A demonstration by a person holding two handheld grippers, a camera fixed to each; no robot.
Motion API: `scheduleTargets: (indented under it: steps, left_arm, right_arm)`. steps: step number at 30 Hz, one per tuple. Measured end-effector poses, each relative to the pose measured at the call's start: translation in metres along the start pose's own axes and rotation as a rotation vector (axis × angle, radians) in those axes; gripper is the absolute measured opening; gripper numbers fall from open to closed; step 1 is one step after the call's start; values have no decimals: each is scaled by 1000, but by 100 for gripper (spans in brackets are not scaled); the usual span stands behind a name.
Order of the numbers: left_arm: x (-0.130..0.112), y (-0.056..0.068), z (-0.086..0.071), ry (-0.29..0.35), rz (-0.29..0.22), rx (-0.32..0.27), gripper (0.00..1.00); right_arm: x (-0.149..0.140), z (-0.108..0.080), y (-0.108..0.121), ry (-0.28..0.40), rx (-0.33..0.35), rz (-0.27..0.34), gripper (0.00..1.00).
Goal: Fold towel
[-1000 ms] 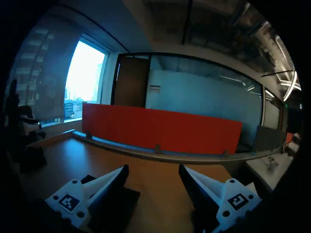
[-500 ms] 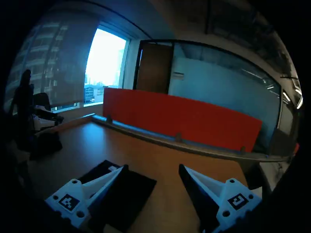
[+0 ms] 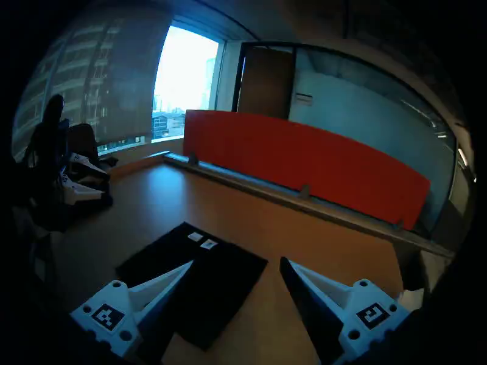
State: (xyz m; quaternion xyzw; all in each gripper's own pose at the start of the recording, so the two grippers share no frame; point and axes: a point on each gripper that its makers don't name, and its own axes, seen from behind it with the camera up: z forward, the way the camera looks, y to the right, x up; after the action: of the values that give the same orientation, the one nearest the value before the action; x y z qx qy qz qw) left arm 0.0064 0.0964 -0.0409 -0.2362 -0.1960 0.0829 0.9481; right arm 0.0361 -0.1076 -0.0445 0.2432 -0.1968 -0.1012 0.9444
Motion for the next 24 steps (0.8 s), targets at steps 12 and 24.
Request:
scheduleTargets:
  steps: [12,24]
  left_arm:
    - [-47,27,19,-98,8,-64,92]
    - [-96,48,31,-203,51,-110,92]
  right_arm:
    - [-60,15,-18,-95,64,-3,100]
    - [-116,30,-32,-197,106,-14,100]
